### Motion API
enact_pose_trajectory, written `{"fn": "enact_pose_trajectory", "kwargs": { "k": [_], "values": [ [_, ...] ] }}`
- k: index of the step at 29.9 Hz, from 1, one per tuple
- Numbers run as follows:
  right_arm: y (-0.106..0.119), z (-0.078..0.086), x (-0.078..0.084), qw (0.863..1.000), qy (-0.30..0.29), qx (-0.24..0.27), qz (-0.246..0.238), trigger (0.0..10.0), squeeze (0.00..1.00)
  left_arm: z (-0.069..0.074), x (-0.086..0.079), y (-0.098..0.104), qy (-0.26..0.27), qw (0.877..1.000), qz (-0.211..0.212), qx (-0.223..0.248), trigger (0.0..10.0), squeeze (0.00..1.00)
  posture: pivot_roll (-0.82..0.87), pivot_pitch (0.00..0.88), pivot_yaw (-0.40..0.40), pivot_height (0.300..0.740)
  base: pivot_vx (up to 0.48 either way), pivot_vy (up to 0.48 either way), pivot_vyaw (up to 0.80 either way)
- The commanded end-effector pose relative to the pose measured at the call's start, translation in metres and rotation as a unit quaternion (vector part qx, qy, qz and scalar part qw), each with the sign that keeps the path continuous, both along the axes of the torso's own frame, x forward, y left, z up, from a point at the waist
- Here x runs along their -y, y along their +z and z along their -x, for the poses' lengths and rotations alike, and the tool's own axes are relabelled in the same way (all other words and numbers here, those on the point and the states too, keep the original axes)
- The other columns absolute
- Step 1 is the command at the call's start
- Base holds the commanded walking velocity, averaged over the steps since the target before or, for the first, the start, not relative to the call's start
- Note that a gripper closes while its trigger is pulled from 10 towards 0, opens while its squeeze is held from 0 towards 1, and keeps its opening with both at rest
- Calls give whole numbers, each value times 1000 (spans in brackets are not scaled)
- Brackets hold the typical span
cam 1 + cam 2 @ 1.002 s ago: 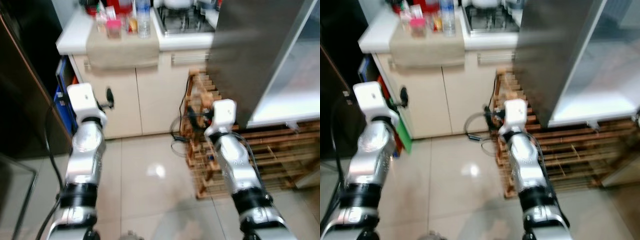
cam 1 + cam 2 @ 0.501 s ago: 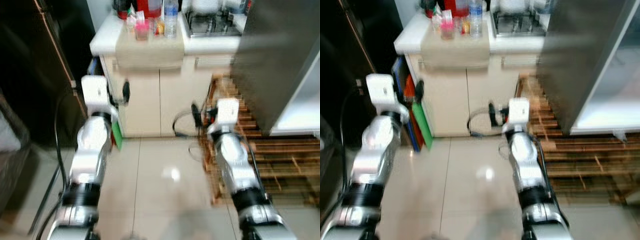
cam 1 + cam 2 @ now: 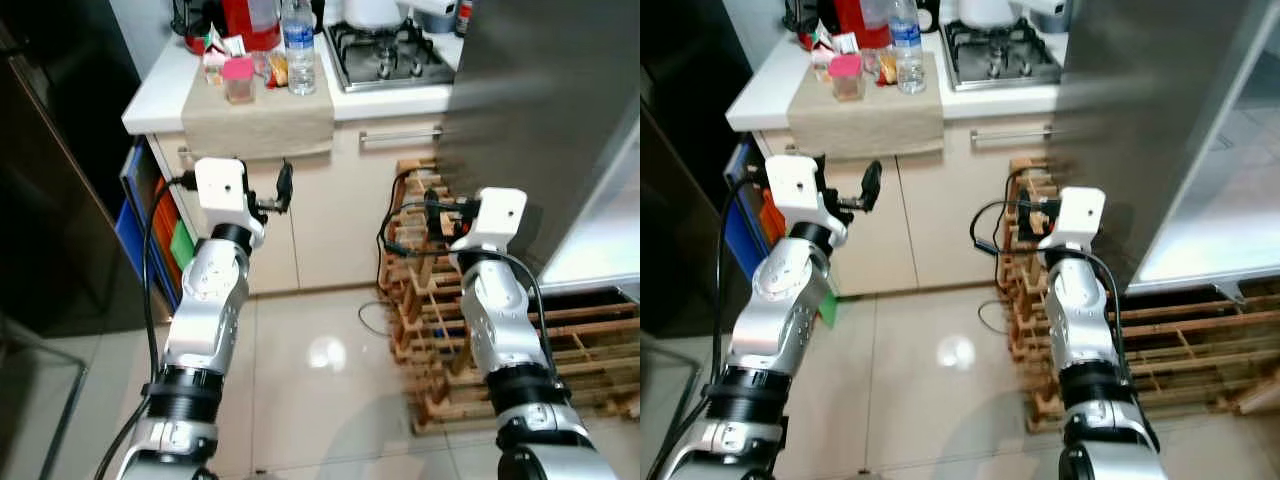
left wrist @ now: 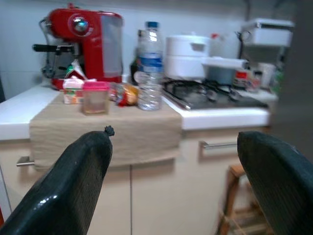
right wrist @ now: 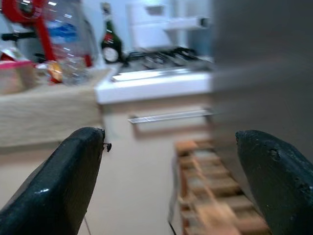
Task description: Restocking fridge
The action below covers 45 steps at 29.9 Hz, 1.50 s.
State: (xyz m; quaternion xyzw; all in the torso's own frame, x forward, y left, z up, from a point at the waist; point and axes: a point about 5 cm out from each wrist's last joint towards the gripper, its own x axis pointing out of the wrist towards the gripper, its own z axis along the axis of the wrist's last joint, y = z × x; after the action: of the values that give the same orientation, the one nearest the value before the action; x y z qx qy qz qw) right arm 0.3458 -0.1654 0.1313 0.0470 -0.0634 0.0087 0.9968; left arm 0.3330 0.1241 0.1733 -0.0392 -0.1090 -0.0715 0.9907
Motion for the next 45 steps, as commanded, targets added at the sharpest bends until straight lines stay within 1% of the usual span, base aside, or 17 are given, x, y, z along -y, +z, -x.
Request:
{"fn": "enact_pose_trajectory", "kwargs": {
  "k": [1,3,10,19,23,24,25,26,27,30,31,33,34,36,39,40,45],
  "values": [
    [1,-1,-11,1000,26,-2,-1,10000,0,0,-7,2,20,1000,3,4,10000,0,-15,0,22,740,480,0,0],
    [-1,-1,-15,999,40,-5,12,10000,0,-2,-6,6,25,1000,16,11,10000,0,-26,0,16,740,480,0,0],
    [4,0,-24,997,73,3,35,10000,0,-2,0,7,20,999,20,15,10000,0,-37,0,3,740,480,0,338],
    [1,-1,-25,997,64,-5,43,10000,0,-6,-2,12,21,999,15,23,10000,0,-35,0,24,740,480,0,0],
    [9,-1,-23,998,45,17,51,10000,0,-7,-1,14,13,1000,8,25,10000,0,-33,0,37,740,480,0,0],
    [21,-2,-24,996,43,43,61,10000,0,-7,-1,16,11,999,2,30,10000,0,-33,0,41,740,480,0,0],
    [21,-2,-24,996,43,43,61,10000,0,-7,-1,16,11,999,2,30,10000,0,-33,0,41,740,480,0,0],
    [36,-4,-25,994,42,70,70,10000,0,-7,-1,18,9,999,0,35,10000,0,-34,0,44,740,480,0,0],
    [36,-4,-25,994,42,70,70,10000,0,-7,-1,18,9,999,0,35,10000,0,-34,0,44,740,480,0,0],
    [64,-8,-26,989,41,118,78,10000,0,-8,-1,24,3,999,0,45,10000,0,-33,0,44,740,480,0,0],
    [64,-8,-26,989,41,118,78,10000,0,-8,-1,24,3,999,0,45,10000,0,-33,0,44,740,480,0,0],
    [88,-12,-26,984,44,153,80,10000,0,-7,2,28,-3,998,-5,56,10000,0,-30,0,37,740,480,0,0],
    [88,-12,-26,984,44,153,80,10000,0,-7,2,28,-3,998,-5,56,10000,0,-30,0,37,740,480,0,0],
    [104,-14,-26,981,45,173,71,10000,0,-7,2,29,-4,998,-4,60,10000,0,-29,0,35,740,480,0,0],
    [130,-20,-32,976,56,200,62,10000,0,-6,4,30,-6,998,0,63,10000,0,-25,0,31,740,480,0,0],
    [130,-20,-32,976,56,200,62,10000,0,-6,4,30,-6,998,0,63,10000,0,-25,0,31,740,480,0,0],
    [177,-30,-48,963,90,248,57,10000,0,-6,4,33,-7,998,-2,70,10000,0,-16,0,27,740,480,0,0]
  ]
}}
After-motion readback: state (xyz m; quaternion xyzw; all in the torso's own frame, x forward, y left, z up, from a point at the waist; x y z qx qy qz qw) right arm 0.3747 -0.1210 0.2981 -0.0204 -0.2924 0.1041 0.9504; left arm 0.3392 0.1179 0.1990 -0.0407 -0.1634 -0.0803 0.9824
